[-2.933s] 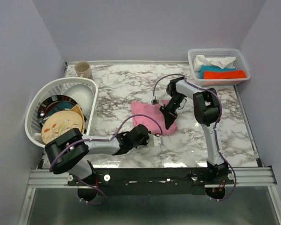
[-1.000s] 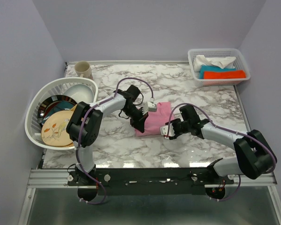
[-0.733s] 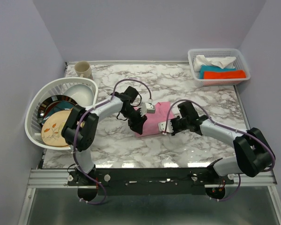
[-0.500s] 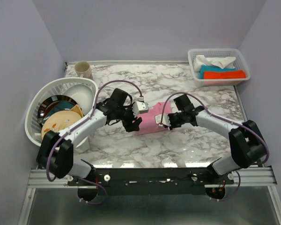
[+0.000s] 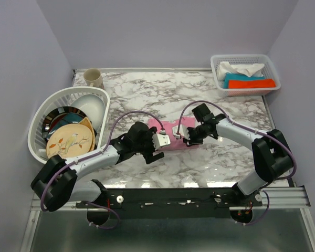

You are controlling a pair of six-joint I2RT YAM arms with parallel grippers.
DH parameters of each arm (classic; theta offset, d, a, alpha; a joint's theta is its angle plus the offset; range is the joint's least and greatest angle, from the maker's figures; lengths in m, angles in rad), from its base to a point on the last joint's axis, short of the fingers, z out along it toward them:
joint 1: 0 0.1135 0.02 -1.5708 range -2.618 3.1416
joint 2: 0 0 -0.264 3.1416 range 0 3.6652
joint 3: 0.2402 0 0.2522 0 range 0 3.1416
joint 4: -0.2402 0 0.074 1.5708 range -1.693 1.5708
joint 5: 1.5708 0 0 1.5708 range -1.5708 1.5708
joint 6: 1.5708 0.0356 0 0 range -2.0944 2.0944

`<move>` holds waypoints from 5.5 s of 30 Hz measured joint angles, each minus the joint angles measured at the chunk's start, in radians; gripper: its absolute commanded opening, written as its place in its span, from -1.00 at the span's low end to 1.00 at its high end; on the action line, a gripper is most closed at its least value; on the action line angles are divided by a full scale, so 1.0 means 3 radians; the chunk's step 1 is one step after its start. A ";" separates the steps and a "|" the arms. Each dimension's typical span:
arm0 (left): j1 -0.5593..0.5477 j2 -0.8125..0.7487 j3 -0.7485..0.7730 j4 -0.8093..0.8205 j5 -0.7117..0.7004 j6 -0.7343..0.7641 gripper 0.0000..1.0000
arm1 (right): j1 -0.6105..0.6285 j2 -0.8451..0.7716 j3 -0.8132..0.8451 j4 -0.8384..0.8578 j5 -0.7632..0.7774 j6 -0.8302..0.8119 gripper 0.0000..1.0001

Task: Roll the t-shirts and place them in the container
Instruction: Roll the T-shirt to the center of the board.

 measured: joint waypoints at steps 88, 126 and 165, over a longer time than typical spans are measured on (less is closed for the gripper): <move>0.1164 0.1099 0.1456 -0.1848 0.0791 -0.0289 0.32 | -0.0338 0.2646 0.2813 -0.3147 -0.0945 0.0403 -0.79; -0.0914 0.0254 -0.0722 0.1199 -0.1438 0.1195 0.27 | -0.0362 0.2748 0.2920 -0.3190 -0.0921 0.0783 -0.74; -0.0050 0.1851 0.1989 -0.2159 0.1069 0.0926 -0.70 | -0.0965 -0.1639 -0.0692 -0.0088 -0.0467 0.0617 1.00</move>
